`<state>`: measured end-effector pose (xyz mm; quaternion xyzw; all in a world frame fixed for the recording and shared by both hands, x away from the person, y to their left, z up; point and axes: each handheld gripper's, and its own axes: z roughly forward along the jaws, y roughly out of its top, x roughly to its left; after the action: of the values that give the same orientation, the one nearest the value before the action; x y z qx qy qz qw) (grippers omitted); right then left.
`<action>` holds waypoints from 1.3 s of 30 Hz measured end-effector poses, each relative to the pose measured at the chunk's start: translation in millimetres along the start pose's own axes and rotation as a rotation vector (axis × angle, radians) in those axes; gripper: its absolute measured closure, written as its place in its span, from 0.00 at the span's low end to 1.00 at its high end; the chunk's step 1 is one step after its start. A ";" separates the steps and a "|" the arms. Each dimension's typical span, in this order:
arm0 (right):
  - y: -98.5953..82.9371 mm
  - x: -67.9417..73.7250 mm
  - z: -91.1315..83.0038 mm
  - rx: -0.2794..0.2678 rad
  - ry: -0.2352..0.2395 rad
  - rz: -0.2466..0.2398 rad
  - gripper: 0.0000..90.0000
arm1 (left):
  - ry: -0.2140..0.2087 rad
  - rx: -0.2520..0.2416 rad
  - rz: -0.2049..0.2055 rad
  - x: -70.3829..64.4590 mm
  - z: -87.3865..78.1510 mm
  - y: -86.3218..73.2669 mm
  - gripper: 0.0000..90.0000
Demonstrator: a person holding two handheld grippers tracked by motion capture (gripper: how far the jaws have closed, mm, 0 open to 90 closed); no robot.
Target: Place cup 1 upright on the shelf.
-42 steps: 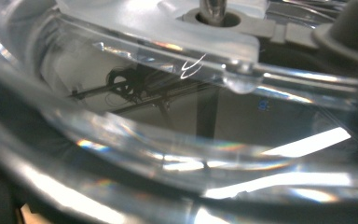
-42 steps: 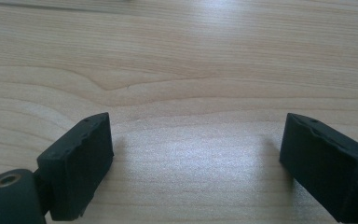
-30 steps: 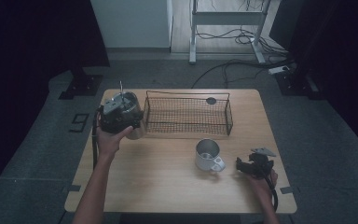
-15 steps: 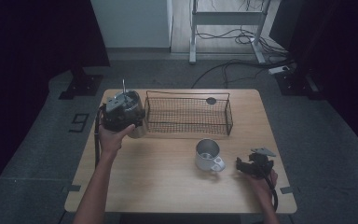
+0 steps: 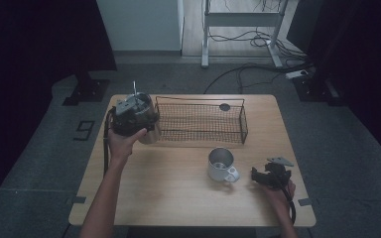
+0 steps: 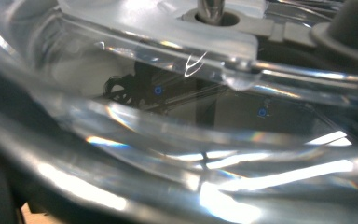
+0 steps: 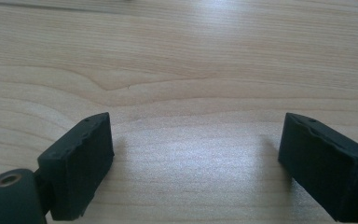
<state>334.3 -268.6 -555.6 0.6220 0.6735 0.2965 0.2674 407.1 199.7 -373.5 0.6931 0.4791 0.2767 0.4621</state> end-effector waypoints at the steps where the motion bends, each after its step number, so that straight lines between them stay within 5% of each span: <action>1: 0.0 0.0 0.0 0.000 0.000 0.000 0.11 | 0.000 0.000 0.000 0.0 0.0 0.0 0.04; 39: -0.1 0.1 0.1 -0.002 -0.001 0.002 0.11 | 0.000 0.041 0.040 -12.8 42.8 17.4 0.04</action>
<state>334.3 -268.4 -555.7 0.6224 0.6727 0.2972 0.2680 444.6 169.9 -375.0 0.7118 0.4706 0.2759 0.4425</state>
